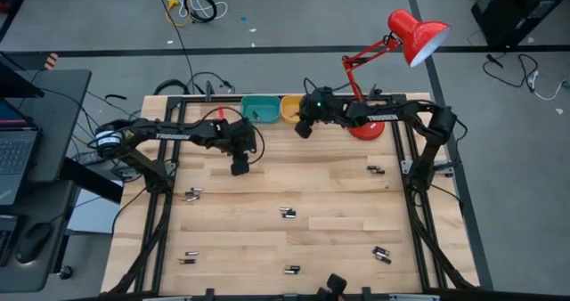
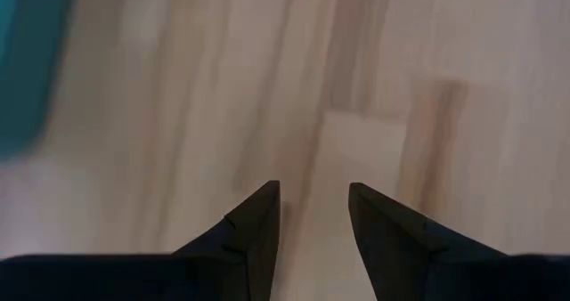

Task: Sort batteries
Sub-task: Put the white battery into the yellow bin

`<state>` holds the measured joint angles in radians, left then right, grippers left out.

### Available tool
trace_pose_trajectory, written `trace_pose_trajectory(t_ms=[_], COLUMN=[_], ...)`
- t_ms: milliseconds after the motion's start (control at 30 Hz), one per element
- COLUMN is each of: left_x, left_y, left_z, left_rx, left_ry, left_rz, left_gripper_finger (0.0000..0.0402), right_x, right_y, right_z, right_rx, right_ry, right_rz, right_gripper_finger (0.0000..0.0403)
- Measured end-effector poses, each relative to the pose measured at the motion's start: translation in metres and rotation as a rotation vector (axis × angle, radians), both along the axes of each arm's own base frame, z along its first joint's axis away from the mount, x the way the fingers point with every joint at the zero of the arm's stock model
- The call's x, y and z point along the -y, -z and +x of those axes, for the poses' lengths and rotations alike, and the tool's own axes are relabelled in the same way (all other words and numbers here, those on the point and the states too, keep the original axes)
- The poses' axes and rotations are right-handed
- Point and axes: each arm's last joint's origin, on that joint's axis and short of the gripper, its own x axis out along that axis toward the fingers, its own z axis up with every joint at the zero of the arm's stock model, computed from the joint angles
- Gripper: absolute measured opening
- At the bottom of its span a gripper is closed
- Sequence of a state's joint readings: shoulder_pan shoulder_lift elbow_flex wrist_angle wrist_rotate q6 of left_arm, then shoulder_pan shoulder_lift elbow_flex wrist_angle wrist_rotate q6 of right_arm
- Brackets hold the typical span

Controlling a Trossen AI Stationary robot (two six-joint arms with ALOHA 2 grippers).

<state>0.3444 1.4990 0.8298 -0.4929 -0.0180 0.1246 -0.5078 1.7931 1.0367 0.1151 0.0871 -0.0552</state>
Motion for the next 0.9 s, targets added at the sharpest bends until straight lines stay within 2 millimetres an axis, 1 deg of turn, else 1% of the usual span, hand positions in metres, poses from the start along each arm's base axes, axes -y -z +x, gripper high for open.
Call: trace_pose_trajectory(t_ms=[67,167,233,300,367,433,533,600,667,800,900], left_x=[0.003,0.011,0.019,0.028,0.036,0.044,0.056,0.065,0.072,0.085,0.092], left_y=[0.006,0.01,0.009,0.006,0.001,-0.005,-0.014,-0.015,-0.011,0.002,0.01], left_z=[-0.007,-0.023,-0.033,-0.039,-0.043,-0.044,-0.05,-0.058,-0.068,-0.092,-0.106], left_rx=[-0.042,-0.214,-0.321,-0.383,-0.401,-0.382,-0.381,-0.371,-0.373,-0.367,-0.376], left_ry=[-0.113,-0.221,-0.257,-0.285,-0.296,-0.294,-0.241,-0.202,-0.185,-0.244,-0.287], left_rz=[-0.062,-0.127,-0.117,-0.081,-0.059,-0.053,-0.061,-0.089,-0.14,-0.239,-0.253], left_gripper_finger=[0.0152,0.0152,0.0152,0.0152,0.0152,0.0152,0.0152,0.0152,0.0151,0.0143,0.0141], right_x=[-0.01,-0.028,-0.04,-0.051,-0.061,-0.069,-0.08,-0.086,-0.09,-0.097,-0.101], right_y=[0.001,0.001,0.0,0.0,0.0,0.0,0.0,0.002,0.006,0.017,0.026], right_z=[0.005,0.014,0.019,0.024,0.027,0.03,0.033,0.034,0.033,0.026,0.02], right_rx=[0.002,0.004,0.008,0.009,0.01,0.011,0.01,0.025,0.041,0.083,0.112], right_ry=[-0.018,-0.066,-0.105,-0.137,-0.161,-0.181,-0.215,-0.237,-0.256,-0.272,-0.286], right_rz=[0.015,0.022,0.02,0.021,0.022,0.026,0.022,0.008,-0.01,-0.01,0.013], right_gripper_finger=[0.0128,0.0126,0.0126,0.0126,0.0126,0.0126,0.0126,0.0126,0.0126,0.0126,0.0126])
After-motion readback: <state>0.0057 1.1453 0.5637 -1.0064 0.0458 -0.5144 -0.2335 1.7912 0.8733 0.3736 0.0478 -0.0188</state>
